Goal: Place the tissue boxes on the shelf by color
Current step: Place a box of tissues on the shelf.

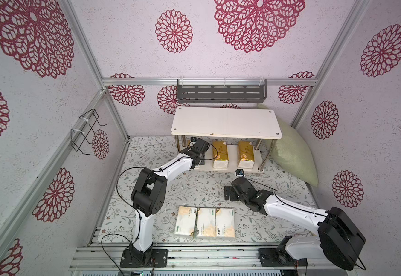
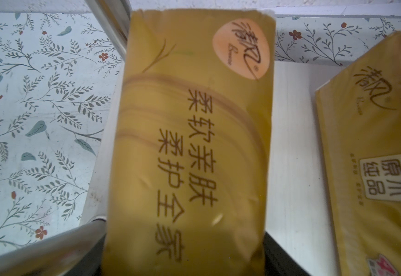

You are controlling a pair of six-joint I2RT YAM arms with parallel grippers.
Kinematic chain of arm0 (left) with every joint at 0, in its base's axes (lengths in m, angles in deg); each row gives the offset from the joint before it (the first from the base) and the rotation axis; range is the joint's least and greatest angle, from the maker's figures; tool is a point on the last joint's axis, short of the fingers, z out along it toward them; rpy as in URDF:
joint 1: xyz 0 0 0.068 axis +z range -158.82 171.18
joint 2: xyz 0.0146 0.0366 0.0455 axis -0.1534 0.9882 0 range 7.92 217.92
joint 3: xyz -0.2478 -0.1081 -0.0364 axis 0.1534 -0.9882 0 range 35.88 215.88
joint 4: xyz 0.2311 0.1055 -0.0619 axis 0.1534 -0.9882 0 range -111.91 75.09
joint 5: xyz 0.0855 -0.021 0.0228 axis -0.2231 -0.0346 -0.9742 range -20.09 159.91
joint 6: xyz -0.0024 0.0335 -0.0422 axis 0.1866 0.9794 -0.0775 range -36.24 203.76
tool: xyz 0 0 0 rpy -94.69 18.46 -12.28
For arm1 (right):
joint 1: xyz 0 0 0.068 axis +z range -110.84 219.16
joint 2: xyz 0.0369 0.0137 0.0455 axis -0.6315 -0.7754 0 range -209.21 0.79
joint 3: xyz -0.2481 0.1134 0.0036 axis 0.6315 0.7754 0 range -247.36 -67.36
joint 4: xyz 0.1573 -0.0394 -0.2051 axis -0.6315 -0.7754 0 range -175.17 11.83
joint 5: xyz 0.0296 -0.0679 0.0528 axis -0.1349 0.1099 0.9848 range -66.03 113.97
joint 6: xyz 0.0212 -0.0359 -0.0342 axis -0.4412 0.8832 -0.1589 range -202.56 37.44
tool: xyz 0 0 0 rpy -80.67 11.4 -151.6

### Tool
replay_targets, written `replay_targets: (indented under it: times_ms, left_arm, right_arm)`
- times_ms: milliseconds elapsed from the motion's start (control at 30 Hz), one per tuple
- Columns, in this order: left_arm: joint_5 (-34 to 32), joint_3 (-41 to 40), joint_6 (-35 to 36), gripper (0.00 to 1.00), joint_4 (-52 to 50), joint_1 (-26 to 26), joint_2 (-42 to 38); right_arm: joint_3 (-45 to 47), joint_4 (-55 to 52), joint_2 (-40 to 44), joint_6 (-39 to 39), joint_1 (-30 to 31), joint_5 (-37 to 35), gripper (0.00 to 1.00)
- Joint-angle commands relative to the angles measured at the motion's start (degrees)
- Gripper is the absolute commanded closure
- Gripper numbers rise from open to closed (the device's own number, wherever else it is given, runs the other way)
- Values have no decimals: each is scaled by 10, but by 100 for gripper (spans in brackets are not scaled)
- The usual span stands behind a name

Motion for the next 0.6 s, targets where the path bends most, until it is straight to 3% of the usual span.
replay_targets:
  times_ms: [0,567]
  left_arm:
    - [-13,4,0,26,-9,6,-5]
    - [-13,-7,15,24,-13,8,-16]
  right_arm:
    - [3,8,4,-6,3,1,1]
    - [4,16,-5,-8,3,4,1]
